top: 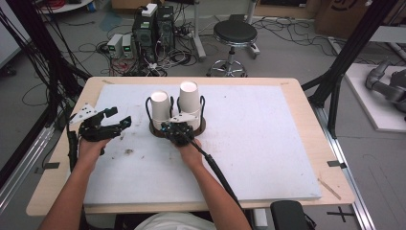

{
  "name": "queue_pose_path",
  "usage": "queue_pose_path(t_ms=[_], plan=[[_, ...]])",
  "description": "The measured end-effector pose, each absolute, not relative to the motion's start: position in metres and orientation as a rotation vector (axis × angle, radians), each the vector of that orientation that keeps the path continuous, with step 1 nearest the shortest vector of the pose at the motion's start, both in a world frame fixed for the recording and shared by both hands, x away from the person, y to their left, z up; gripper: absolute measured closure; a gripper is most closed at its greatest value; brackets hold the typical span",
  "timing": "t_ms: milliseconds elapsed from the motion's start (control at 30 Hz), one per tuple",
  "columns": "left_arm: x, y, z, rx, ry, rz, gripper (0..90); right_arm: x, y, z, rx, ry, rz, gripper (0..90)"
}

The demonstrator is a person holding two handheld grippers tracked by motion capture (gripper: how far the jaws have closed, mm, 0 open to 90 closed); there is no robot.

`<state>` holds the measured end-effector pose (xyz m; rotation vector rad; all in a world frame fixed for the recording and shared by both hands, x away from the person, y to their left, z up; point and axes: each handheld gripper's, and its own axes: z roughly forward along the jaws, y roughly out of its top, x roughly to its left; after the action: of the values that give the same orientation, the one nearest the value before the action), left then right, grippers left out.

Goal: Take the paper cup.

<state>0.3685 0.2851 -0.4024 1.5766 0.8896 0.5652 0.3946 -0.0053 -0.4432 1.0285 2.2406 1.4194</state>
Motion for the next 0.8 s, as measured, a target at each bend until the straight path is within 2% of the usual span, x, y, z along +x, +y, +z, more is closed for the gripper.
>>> queue_pose_path(t_ms=[667, 800], plan=[[0.3679, 0.2818, -0.402, 1.585, 0.88, 0.573, 21.9, 0.3941, -0.0004, -0.4402, 1.084, 2.217, 1.403, 90.0], [0.3693, 0.2785, -0.3961, 1.569, 0.86, 0.54, 22.0, 0.394, 0.0, -0.4401, 1.088, 2.215, 1.401, 90.0]])
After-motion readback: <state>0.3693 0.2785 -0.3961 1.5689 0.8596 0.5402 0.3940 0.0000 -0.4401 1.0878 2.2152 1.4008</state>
